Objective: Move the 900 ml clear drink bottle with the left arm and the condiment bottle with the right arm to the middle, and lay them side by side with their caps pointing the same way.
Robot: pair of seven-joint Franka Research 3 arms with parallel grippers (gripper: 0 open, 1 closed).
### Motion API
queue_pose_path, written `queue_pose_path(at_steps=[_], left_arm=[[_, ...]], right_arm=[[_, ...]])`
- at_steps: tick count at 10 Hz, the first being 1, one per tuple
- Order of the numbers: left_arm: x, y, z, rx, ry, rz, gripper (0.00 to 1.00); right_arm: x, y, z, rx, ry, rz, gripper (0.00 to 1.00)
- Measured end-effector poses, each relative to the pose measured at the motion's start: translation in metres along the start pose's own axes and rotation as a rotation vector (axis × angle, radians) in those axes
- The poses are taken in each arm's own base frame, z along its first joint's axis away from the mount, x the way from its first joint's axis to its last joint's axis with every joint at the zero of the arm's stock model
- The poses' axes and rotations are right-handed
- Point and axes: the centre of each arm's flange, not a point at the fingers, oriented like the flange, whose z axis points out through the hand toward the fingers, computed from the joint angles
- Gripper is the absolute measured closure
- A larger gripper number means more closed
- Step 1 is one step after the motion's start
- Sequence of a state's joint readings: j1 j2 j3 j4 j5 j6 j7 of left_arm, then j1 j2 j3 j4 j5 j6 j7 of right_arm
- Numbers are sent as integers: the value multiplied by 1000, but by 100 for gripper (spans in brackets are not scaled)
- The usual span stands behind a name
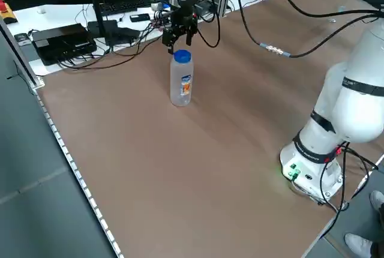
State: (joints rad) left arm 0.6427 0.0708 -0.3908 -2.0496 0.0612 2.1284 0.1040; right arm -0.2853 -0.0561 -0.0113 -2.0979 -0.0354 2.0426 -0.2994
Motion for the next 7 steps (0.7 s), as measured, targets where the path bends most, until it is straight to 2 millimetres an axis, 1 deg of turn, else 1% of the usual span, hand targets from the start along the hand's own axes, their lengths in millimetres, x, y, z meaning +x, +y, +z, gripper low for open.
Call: queue_pose_path(at_steps=[2, 4, 6, 7], left_arm=[[-6, -4, -1, 7, -3, -8, 0], [-10, -2, 0, 10, -7, -7, 0], [-12, -2, 3, 10, -13, -7, 0], [-13, -2, 4, 10, -15, -7, 0]], right_arm=[[6, 1, 21, 2, -6, -1, 13], [12, 4, 35, 2, -5, 0, 16], [13, 5, 40, 4, -10, 3, 25], [13, 5, 40, 4, -10, 3, 33]])
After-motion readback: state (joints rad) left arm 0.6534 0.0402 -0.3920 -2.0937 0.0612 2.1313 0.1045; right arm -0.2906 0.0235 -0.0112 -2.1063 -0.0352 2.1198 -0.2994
